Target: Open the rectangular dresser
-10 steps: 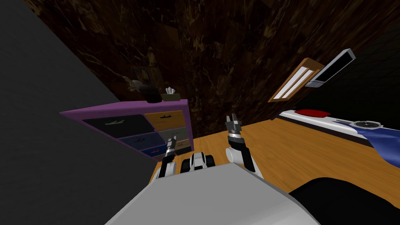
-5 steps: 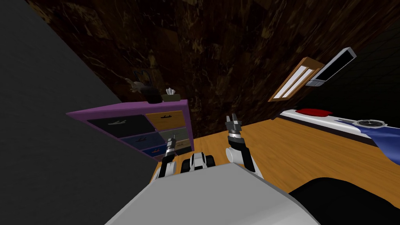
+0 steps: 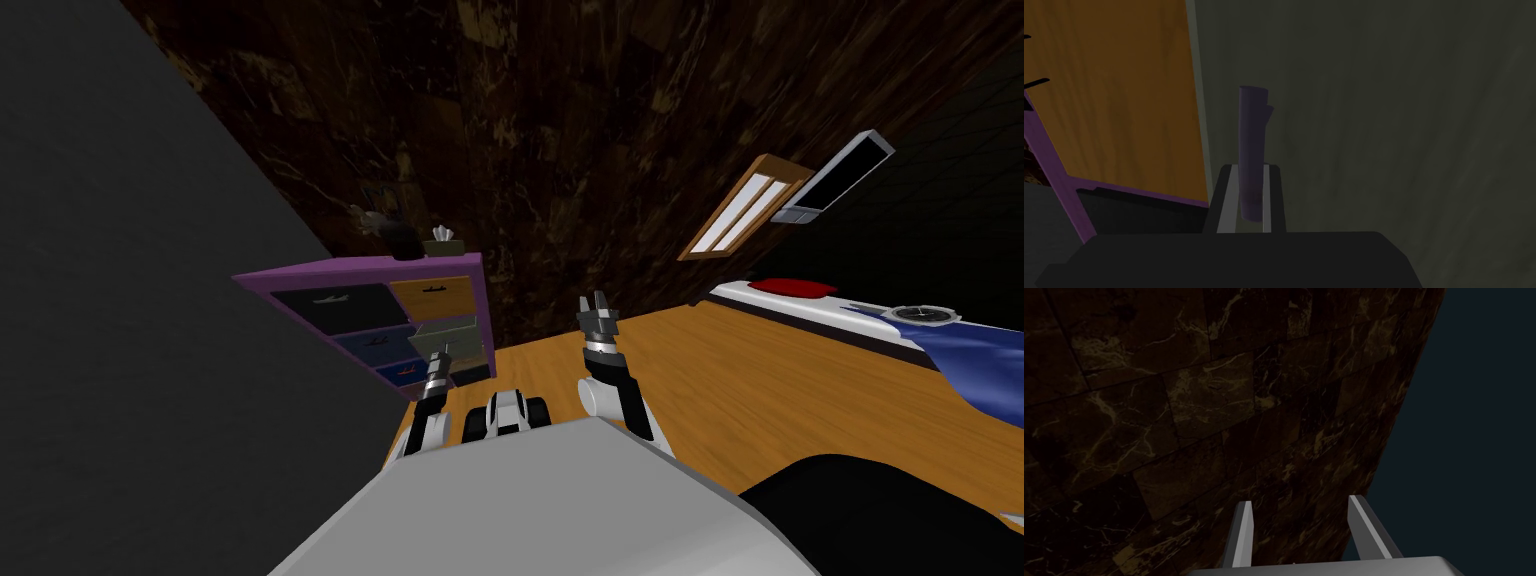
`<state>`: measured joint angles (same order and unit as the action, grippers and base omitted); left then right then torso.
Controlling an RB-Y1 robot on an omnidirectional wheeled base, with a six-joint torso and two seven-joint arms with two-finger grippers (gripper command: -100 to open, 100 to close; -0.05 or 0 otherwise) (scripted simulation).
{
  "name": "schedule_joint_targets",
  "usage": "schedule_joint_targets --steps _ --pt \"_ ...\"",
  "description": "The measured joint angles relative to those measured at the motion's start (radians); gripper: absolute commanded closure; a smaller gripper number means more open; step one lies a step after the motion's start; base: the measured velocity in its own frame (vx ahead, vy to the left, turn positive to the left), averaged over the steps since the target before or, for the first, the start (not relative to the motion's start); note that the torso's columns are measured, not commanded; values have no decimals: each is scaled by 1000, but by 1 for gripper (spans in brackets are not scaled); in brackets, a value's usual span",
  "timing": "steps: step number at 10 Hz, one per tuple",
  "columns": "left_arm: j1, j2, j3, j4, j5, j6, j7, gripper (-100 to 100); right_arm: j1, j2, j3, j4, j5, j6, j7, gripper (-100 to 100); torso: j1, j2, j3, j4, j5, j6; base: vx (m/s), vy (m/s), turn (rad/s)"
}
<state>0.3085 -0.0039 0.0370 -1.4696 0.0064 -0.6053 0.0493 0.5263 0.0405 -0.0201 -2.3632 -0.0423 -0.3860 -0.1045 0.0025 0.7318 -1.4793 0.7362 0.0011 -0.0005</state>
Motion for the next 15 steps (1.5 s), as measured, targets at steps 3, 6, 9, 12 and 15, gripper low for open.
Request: schedule_joint_targets --steps 3,6,9,12,15 --pt "15 0 -8 -21 -2 4 2 100 0 0 0 0 0 0 0 0 1 8 5 0 2 0 -208 -21 17" --pt "22 1 -12 -78 -4 60 3 -100 0 0 0 0 0 0 0 0 -1 -4 -3 0 -1 1 -48 -12 8" --pt "12 3 -10 -140 -4 129 4 -100 0 0 0 0 0 0 0 0 -3 7 4 2 -1 1 -4 -1 6" --pt "-1 6 -7 -205 -4 206 5 -100 0 0 0 0 0 0 0 0 -3 8 4 3 -1 0 -33 -6 3" --pt "4 7 -8 -228 -5 241 5 0 0 0 0 0 0 0 0 0 -4 8 4 4 -2 0 -4 -1 0"
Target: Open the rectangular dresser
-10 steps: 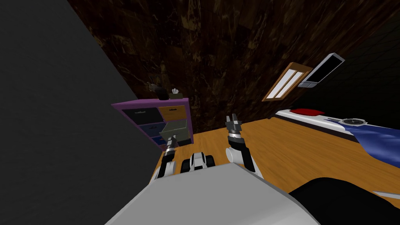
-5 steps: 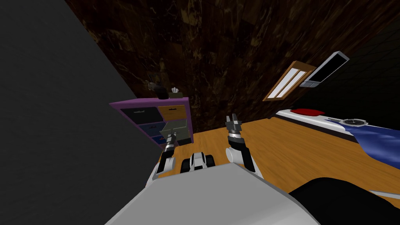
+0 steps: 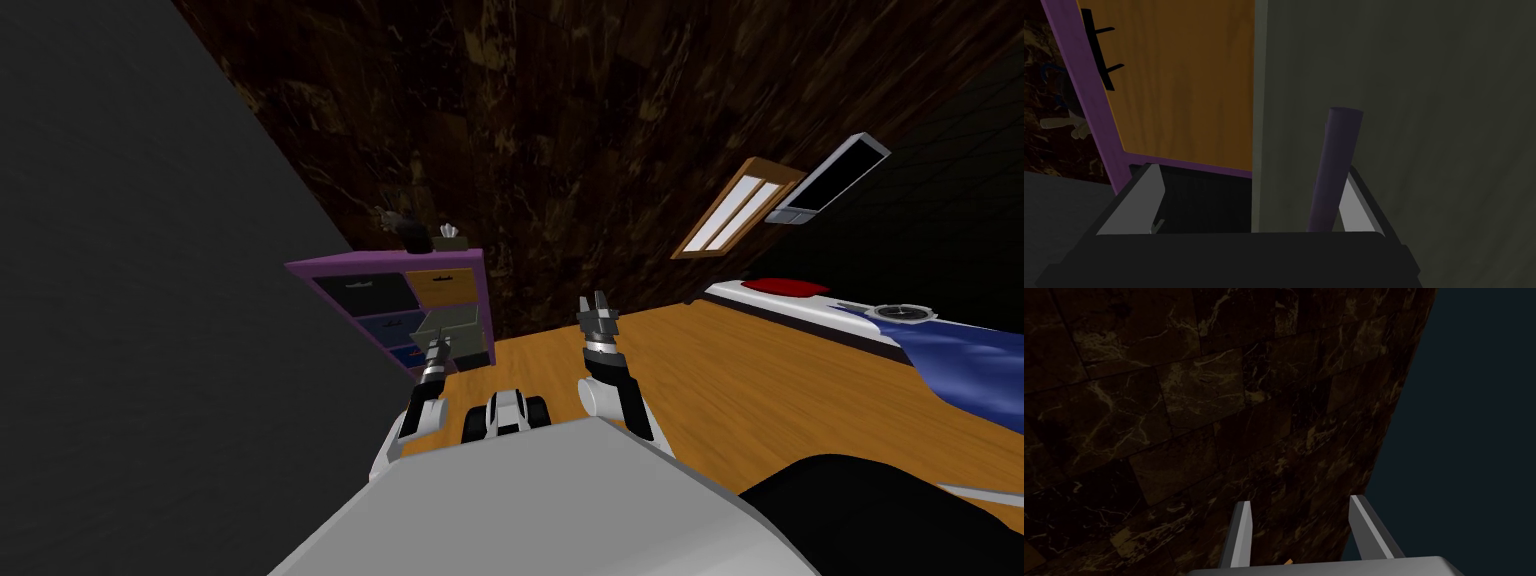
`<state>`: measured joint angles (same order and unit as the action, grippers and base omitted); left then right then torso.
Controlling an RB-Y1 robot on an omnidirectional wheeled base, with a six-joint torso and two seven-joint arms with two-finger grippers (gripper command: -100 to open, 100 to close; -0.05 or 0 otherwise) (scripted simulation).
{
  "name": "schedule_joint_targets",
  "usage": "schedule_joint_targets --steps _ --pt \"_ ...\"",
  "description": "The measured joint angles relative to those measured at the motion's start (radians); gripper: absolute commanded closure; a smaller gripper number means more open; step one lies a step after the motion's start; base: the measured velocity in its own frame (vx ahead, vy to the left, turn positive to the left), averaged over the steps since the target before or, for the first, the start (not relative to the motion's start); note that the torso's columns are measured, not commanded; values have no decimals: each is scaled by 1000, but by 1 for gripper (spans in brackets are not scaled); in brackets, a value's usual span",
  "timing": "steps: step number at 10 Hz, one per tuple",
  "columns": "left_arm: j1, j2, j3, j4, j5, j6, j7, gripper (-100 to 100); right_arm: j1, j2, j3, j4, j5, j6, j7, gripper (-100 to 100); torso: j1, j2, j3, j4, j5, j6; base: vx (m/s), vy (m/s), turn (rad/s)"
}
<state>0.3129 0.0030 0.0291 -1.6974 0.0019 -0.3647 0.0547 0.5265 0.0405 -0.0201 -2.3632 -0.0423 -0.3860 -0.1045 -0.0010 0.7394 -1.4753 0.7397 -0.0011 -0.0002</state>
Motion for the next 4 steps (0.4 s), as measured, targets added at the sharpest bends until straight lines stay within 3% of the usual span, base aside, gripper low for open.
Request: schedule_joint_targets --steps 4 --pt "1 0 0 2 0 2 0 0 0 0 0 0 0 0 0 0 1 -1 0 -1 1 0 0 0 0"
